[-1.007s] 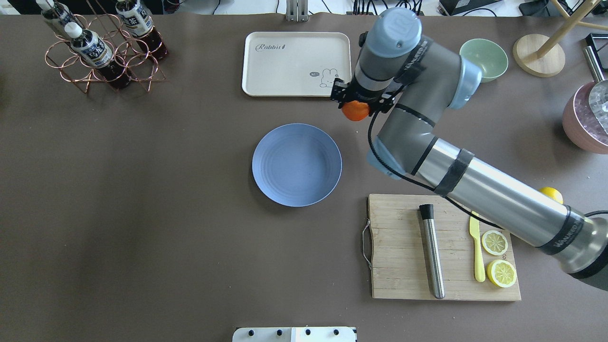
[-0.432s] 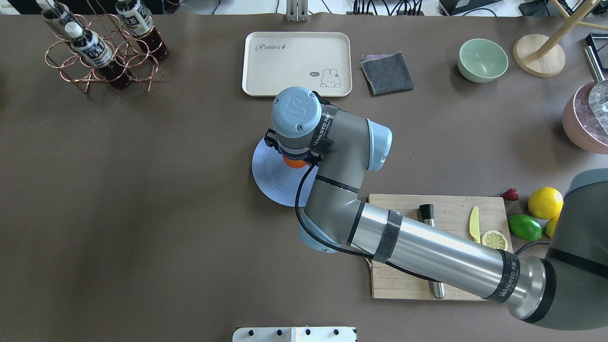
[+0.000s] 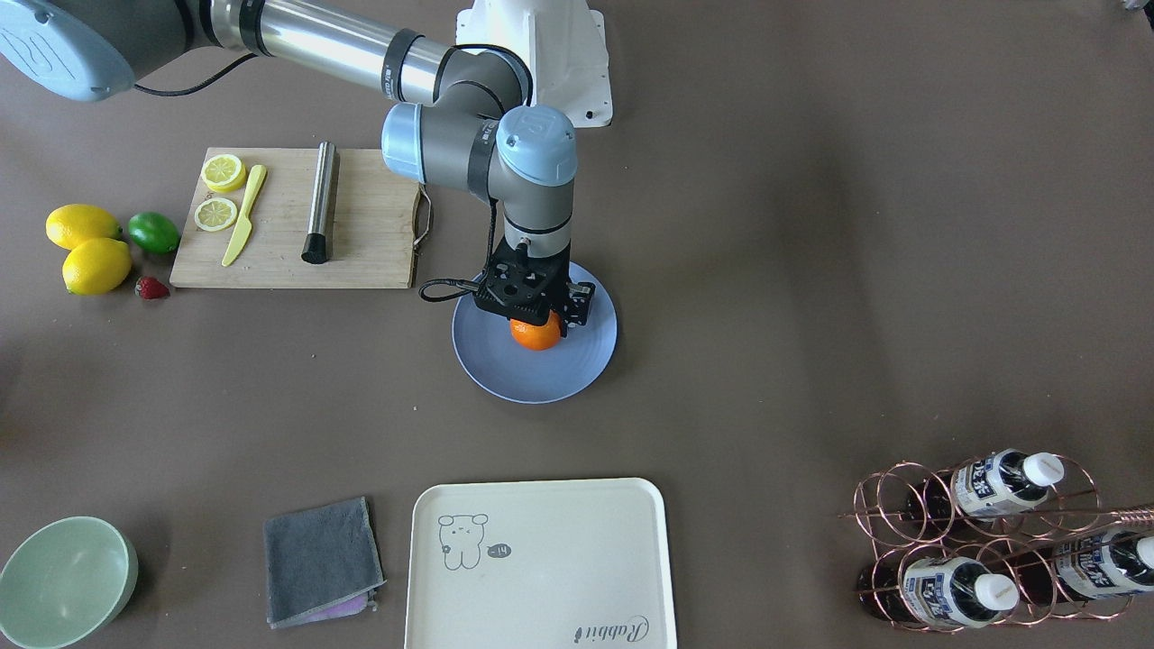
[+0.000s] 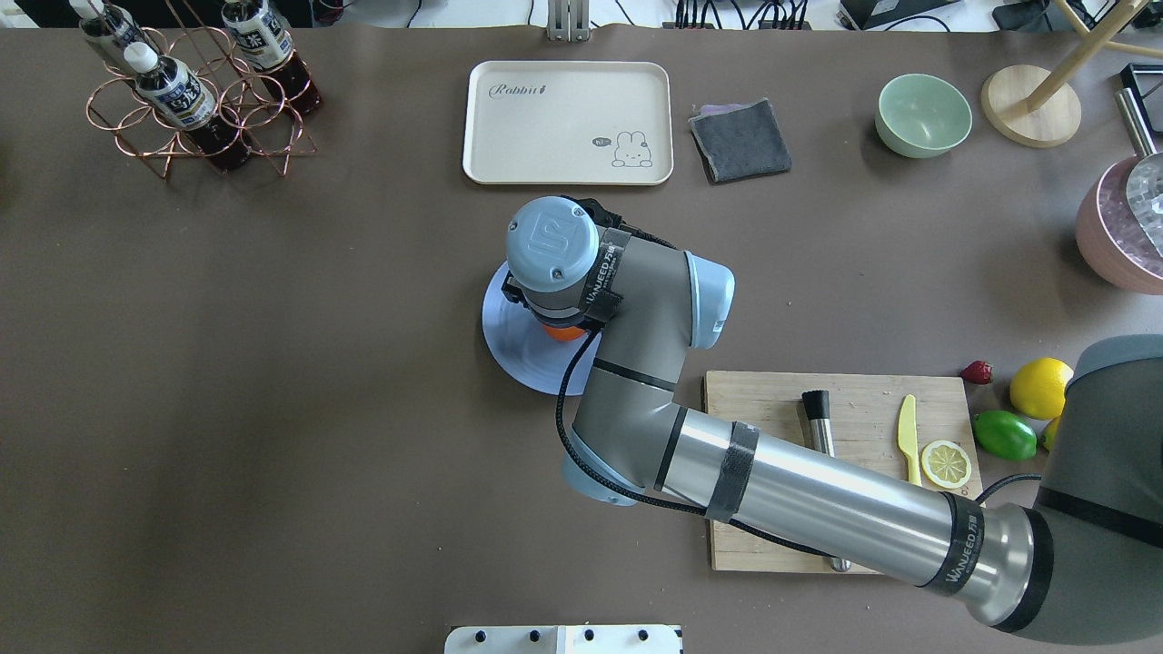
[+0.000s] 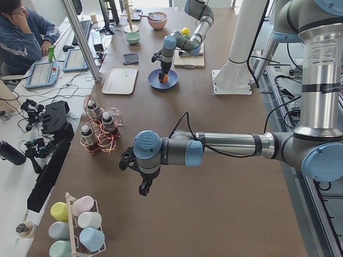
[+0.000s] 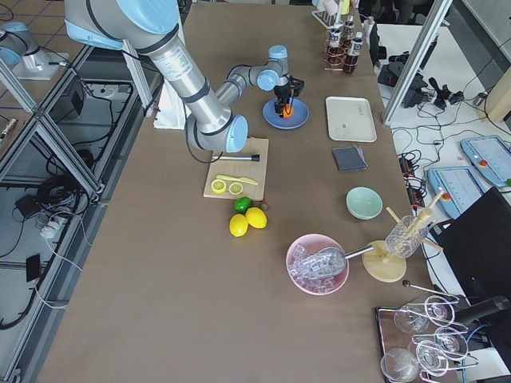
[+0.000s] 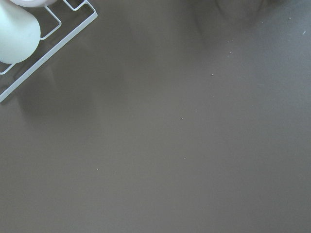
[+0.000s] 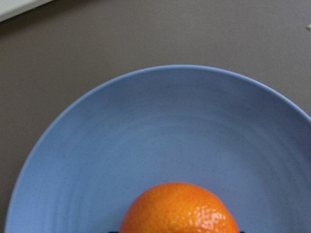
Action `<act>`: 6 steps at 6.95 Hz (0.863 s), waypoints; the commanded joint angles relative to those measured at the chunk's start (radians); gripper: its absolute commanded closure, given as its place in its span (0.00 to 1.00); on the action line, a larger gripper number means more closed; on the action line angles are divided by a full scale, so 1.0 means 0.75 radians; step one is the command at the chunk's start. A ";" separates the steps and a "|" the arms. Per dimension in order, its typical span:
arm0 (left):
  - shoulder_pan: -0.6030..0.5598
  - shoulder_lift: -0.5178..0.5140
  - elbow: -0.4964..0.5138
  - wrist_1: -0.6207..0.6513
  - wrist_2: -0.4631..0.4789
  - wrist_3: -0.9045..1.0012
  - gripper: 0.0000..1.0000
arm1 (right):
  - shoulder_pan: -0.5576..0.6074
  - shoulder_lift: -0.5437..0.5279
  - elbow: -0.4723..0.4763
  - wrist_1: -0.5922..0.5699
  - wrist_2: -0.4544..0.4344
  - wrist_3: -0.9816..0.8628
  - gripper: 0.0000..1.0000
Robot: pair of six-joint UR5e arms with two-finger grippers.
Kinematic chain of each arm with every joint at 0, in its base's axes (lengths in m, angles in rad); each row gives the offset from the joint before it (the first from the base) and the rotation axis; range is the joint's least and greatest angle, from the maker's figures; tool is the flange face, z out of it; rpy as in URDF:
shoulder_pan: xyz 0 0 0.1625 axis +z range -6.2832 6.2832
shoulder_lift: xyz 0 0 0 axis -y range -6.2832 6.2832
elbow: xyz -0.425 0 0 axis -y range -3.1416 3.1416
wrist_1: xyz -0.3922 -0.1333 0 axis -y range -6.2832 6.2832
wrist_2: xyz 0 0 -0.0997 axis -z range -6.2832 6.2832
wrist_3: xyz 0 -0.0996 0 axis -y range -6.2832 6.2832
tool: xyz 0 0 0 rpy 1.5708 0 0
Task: Pick orange to plate
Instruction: 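Lower the orange onto the blue plate and open the right gripper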
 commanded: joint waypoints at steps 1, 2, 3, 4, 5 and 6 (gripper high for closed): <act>0.006 0.001 0.002 -0.001 0.000 0.000 0.01 | 0.006 -0.002 0.011 -0.007 -0.002 -0.119 0.01; 0.010 0.003 0.004 0.001 0.002 0.000 0.01 | 0.040 -0.002 0.021 -0.009 0.015 -0.134 0.00; 0.012 0.005 0.014 0.001 0.002 0.000 0.01 | 0.111 -0.002 0.068 -0.062 0.094 -0.205 0.00; 0.010 0.009 0.026 0.001 0.002 -0.002 0.01 | 0.227 -0.018 0.163 -0.192 0.230 -0.321 0.00; 0.010 0.013 0.027 0.001 0.002 -0.002 0.01 | 0.360 -0.103 0.292 -0.311 0.343 -0.478 0.00; 0.010 0.019 0.027 -0.001 0.002 -0.002 0.01 | 0.509 -0.312 0.461 -0.326 0.425 -0.730 0.00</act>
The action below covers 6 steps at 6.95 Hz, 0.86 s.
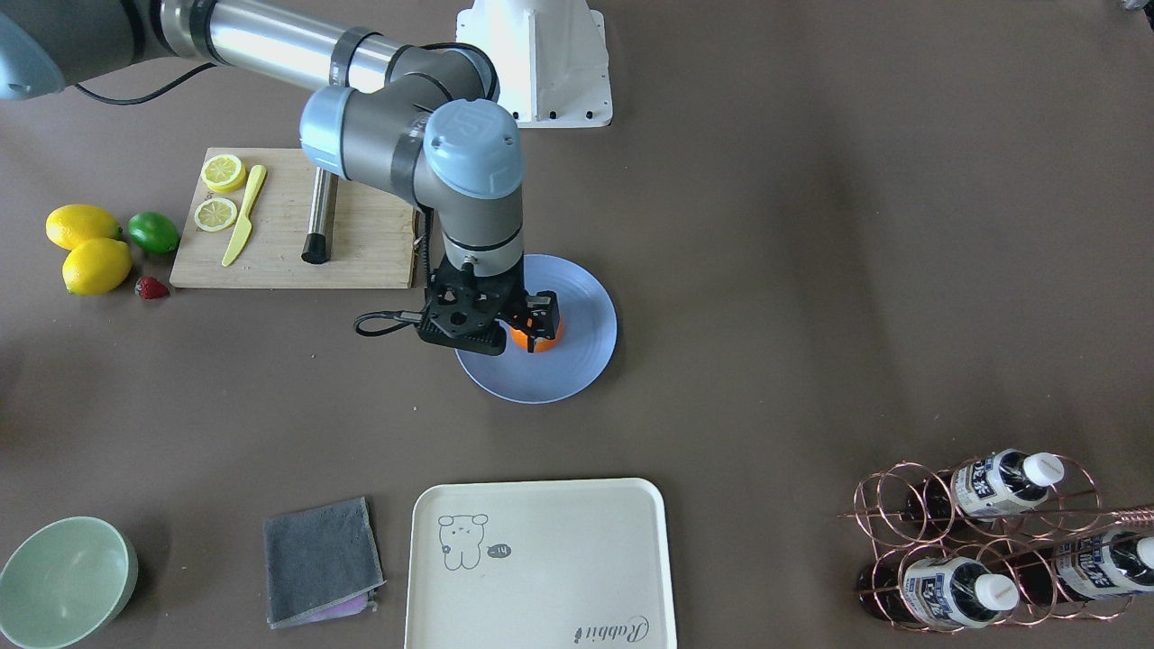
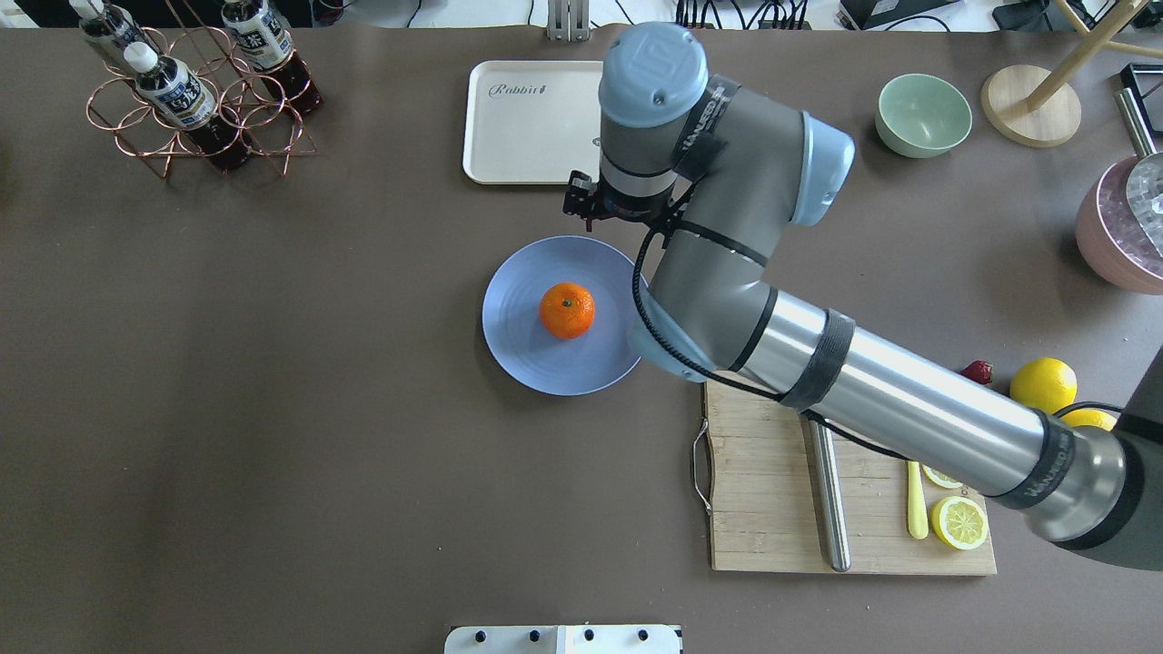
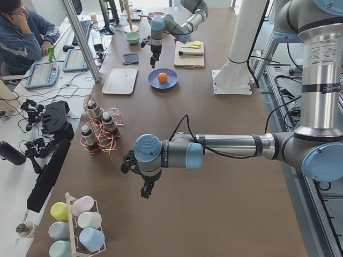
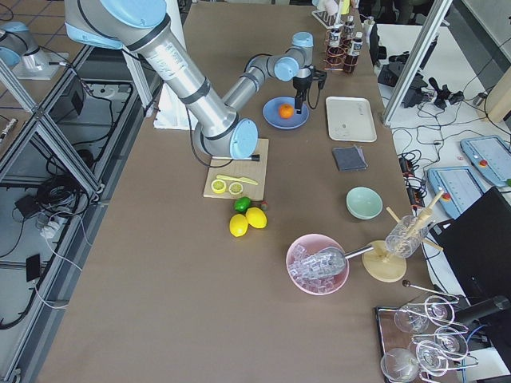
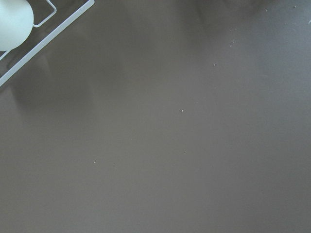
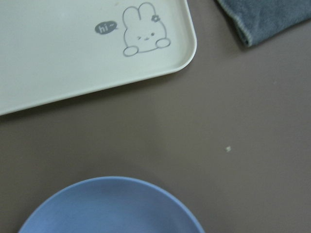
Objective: Pick orange to plate
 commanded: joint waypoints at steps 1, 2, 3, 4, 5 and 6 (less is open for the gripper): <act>0.000 0.006 0.002 -0.002 0.000 0.000 0.01 | 0.326 -0.412 0.305 -0.061 0.186 -0.567 0.00; 0.000 0.006 0.002 -0.002 0.000 0.002 0.01 | 0.477 -0.600 0.353 -0.051 0.256 -0.873 0.00; 0.000 0.008 0.002 -0.002 0.000 0.000 0.01 | 0.623 -0.760 0.355 -0.051 0.325 -1.196 0.00; 0.000 0.008 0.002 -0.002 0.000 0.002 0.01 | 0.788 -0.893 0.343 -0.053 0.393 -1.497 0.00; 0.000 0.008 0.000 -0.002 0.000 0.000 0.01 | 0.937 -0.994 0.319 -0.053 0.444 -1.733 0.00; 0.000 0.008 0.000 0.000 0.000 0.000 0.01 | 1.032 -1.056 0.280 -0.053 0.469 -1.853 0.00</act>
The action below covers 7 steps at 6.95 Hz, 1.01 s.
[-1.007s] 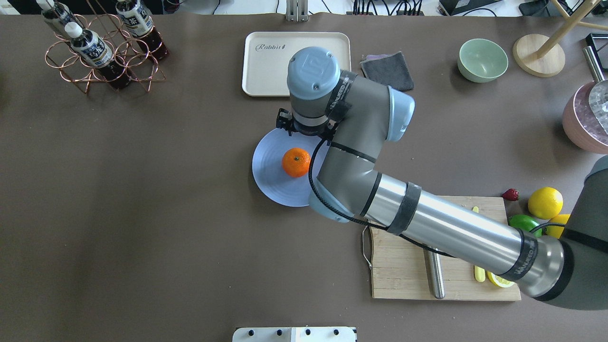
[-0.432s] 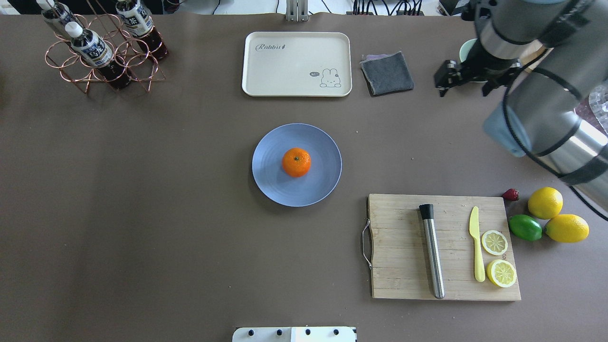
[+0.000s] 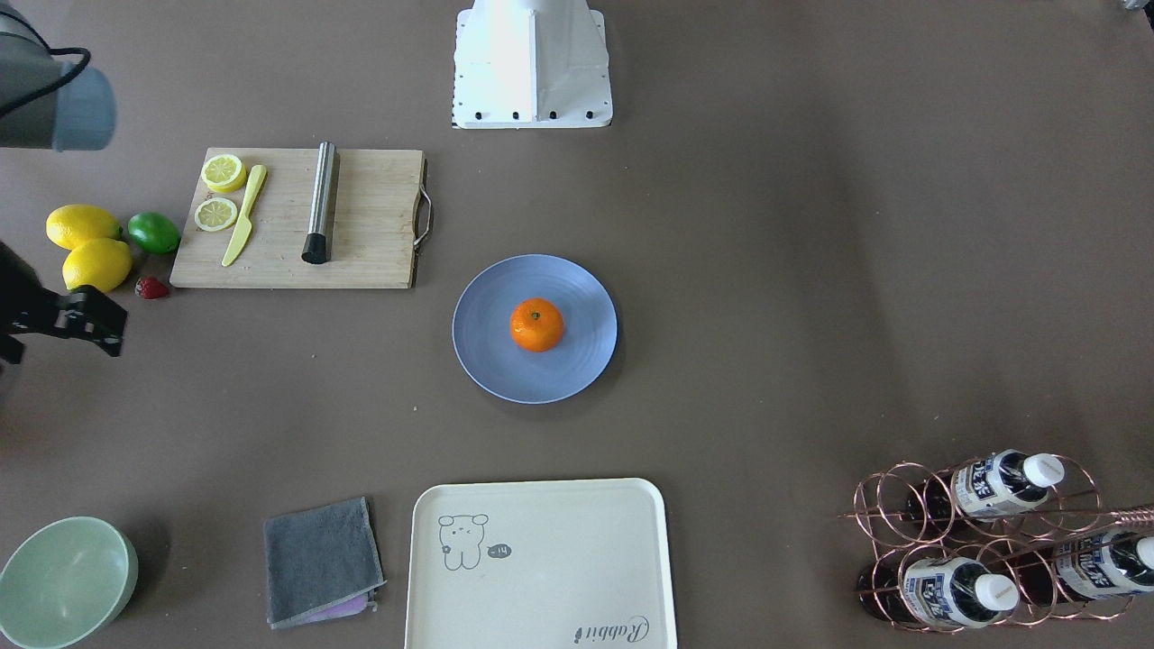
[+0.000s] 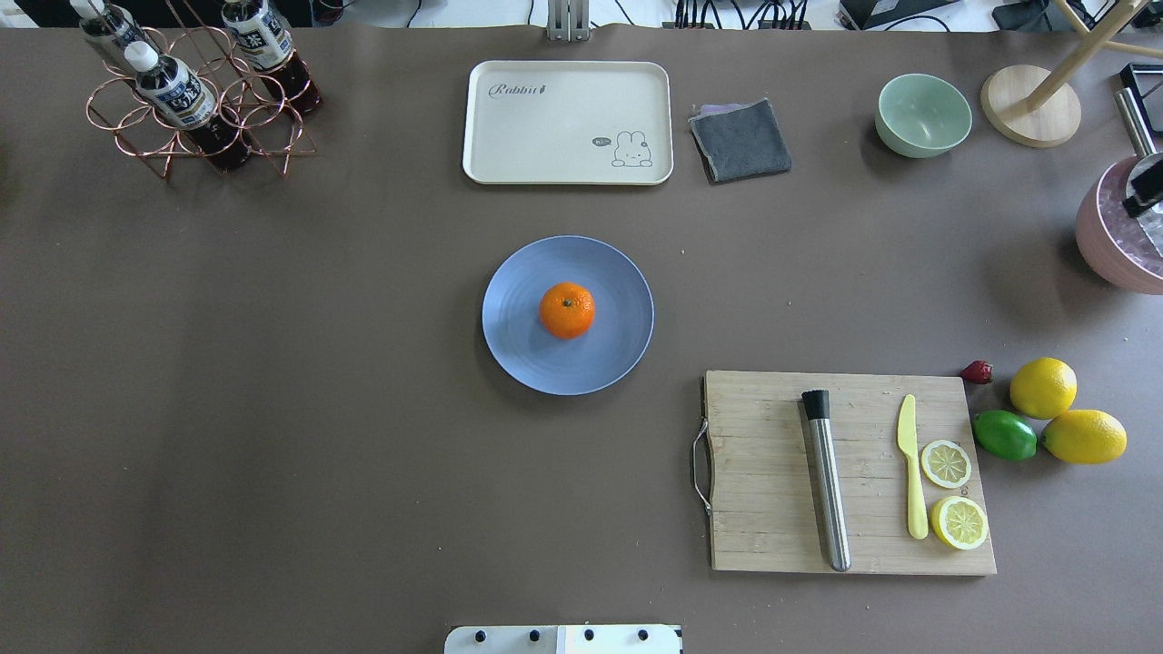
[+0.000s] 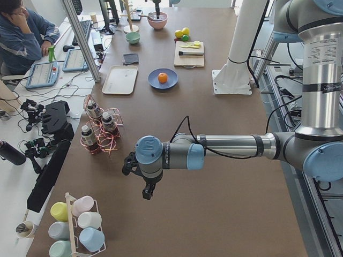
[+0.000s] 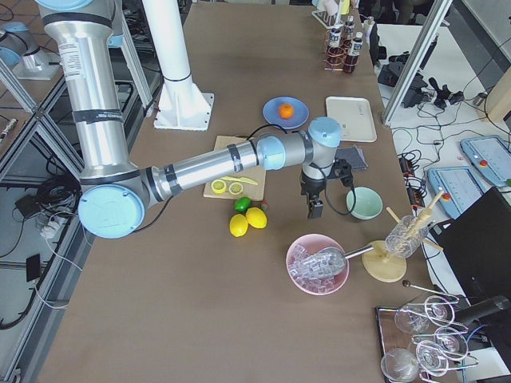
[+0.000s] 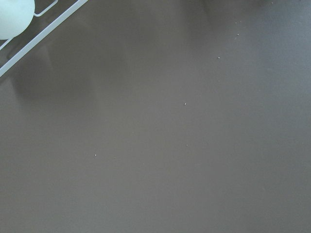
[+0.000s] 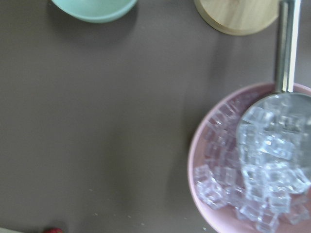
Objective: Pick orange to plate
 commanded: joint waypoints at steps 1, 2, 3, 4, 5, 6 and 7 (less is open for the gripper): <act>0.000 0.000 -0.003 0.004 -0.002 -0.001 0.01 | 0.196 -0.147 -0.069 0.002 0.043 -0.235 0.00; 0.000 0.000 -0.003 0.004 0.000 -0.001 0.01 | 0.252 -0.190 -0.077 0.002 0.037 -0.231 0.00; 0.000 0.000 -0.005 0.002 0.000 -0.001 0.01 | 0.268 -0.226 -0.093 0.002 0.031 -0.221 0.00; 0.000 0.000 -0.009 0.002 0.000 0.001 0.01 | 0.279 -0.227 -0.097 0.002 0.033 -0.221 0.00; 0.000 0.000 0.001 0.000 0.000 -0.003 0.01 | 0.279 -0.227 -0.097 0.002 0.033 -0.221 0.00; -0.004 0.002 0.003 -0.003 0.002 -0.003 0.01 | 0.281 -0.229 -0.097 0.002 0.035 -0.221 0.00; -0.004 0.008 0.001 -0.003 0.008 -0.005 0.01 | 0.279 -0.229 -0.097 0.002 0.035 -0.221 0.00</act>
